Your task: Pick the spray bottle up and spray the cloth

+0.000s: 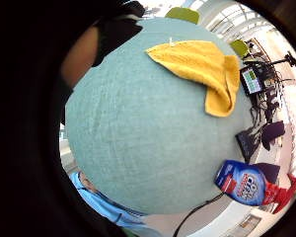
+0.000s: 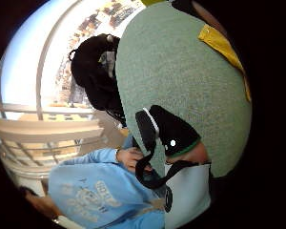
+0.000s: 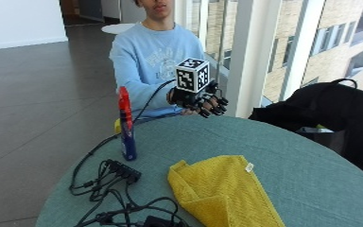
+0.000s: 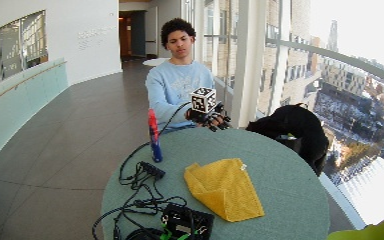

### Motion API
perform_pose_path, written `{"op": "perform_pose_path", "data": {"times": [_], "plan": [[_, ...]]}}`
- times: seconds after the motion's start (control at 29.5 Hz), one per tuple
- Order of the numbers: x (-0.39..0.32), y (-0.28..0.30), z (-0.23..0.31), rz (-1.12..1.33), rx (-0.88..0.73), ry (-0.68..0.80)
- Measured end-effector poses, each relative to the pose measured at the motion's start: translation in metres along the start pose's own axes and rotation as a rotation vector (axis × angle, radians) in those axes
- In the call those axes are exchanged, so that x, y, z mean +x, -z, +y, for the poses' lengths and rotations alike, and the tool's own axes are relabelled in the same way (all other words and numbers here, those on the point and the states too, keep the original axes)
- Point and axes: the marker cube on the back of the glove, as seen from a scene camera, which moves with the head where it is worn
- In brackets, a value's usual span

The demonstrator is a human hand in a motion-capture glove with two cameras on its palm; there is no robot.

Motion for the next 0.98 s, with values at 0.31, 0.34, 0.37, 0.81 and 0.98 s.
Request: {"op": "perform_pose_path", "data": {"times": [0.31, 0.34, 0.37, 0.81, 0.98], "plan": [[0.003, 0.009, 0.030, 0.010, 0.047, -0.003], [0.004, 0.009, 0.035, 0.018, 0.054, -0.005], [0.006, 0.010, 0.041, 0.027, 0.061, -0.008], [0.037, 0.009, 0.133, 0.073, 0.098, -0.085], [0.050, 0.008, 0.171, 0.067, 0.145, -0.124]]}}
